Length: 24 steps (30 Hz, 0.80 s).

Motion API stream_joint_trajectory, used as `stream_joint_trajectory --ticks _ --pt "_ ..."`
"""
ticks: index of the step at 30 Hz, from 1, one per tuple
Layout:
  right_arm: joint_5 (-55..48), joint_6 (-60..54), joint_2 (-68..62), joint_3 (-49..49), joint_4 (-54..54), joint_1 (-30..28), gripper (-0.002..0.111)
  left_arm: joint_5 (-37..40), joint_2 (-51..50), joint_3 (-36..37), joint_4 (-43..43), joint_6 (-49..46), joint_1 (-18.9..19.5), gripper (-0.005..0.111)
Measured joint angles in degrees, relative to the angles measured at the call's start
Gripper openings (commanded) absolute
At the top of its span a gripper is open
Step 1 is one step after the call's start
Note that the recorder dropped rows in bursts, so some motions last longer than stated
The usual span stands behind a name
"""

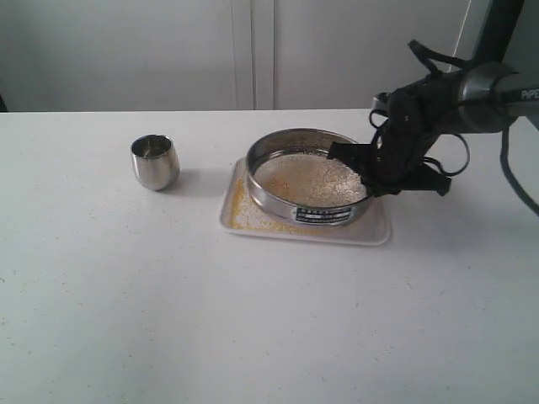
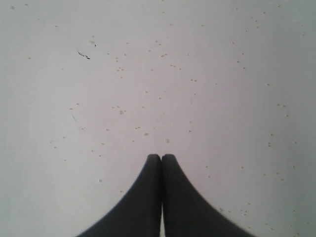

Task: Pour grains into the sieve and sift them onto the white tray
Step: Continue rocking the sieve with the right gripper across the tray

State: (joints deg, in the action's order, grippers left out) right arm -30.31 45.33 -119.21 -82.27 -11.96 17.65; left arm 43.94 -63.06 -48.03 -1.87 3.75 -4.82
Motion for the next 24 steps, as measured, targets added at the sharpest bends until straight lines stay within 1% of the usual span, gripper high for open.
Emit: stream_joint_trajectory --ticks 2,4,6,10,11,18,24 --pt "3.59 -1.77 0.0 0.0 0.49 2.54 0.0 0.0 0.0 0.0 0.0 0.0 0.0 0.0" --pt "4.48 -2.03 0.0 -0.43 -0.3 4.3 0.0 0.0 0.0 0.0 0.0 0.0 0.0 0.0" --pt "3.4 -0.79 0.0 -0.66 -1.7 3.82 0.0 0.0 0.0 0.0 0.0 0.0 0.0 0.0" --pt "-1.65 1.88 0.0 -0.66 -4.29 0.14 0.0 0.0 0.0 0.0 0.0 0.0 0.0 0.0" --pt "-2.01 2.04 0.0 -0.66 -4.87 0.01 0.0 0.0 0.0 0.0 0.0 0.0 0.0 0.0" --pt "3.39 2.16 -0.09 -0.66 -4.26 2.54 0.0 0.0 0.0 0.0 0.0 0.0 0.0 0.0" --pt "3.21 2.16 -0.09 -0.72 -4.89 2.58 0.0 0.0 0.0 0.0 0.0 0.0 0.0 0.0"
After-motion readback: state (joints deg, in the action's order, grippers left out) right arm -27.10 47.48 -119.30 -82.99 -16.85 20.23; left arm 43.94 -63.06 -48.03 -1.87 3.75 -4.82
